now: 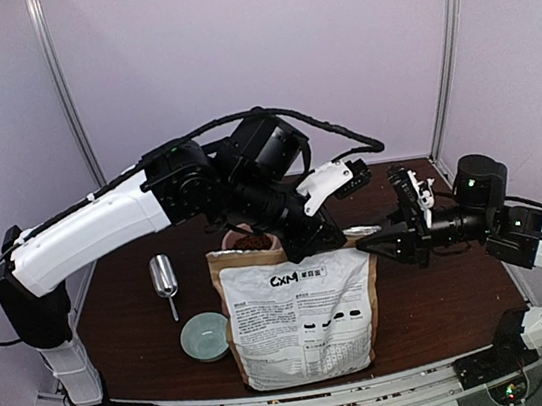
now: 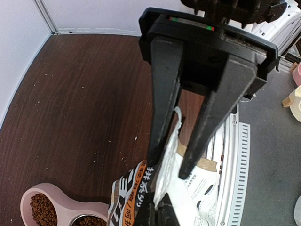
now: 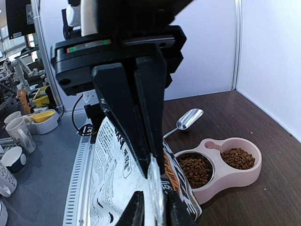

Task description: Serve the pet food

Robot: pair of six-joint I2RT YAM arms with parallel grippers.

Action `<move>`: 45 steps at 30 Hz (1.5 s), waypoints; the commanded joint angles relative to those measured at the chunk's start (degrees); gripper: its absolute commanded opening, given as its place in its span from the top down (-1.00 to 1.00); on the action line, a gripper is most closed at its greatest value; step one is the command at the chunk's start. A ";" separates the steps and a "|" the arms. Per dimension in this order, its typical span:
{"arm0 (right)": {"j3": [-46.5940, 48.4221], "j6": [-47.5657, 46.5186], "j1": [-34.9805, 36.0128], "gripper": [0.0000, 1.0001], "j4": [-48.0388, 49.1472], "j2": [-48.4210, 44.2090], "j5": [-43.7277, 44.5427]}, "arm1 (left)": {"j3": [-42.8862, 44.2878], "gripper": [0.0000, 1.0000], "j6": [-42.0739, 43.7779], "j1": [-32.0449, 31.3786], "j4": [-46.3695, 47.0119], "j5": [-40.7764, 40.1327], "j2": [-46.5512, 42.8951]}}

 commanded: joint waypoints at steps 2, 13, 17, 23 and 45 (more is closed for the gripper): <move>-0.55 0.51 -0.09 0.93 0.30 -0.18 1.32 | -0.28 1.00 0.52 0.19 2.64 0.83 -0.10; -1.07 1.02 -0.09 1.00 0.99 -2.36 3.79 | -4.23 0.51 1.87 0.37 -1.19 -4.19 -3.28; -1.06 1.09 -0.09 1.00 1.19 -2.72 3.79 | -4.66 0.89 2.19 0.37 -2.73 -5.52 -3.44; -0.79 1.22 -0.10 1.00 1.00 -2.91 3.84 | -4.71 1.00 2.69 0.37 -2.79 -7.41 -4.31; -0.30 0.71 -0.09 1.00 -0.85 -5.10 4.06 | -10.21 0.79 2.72 2.48 -5.10 -11.83 -9.12</move>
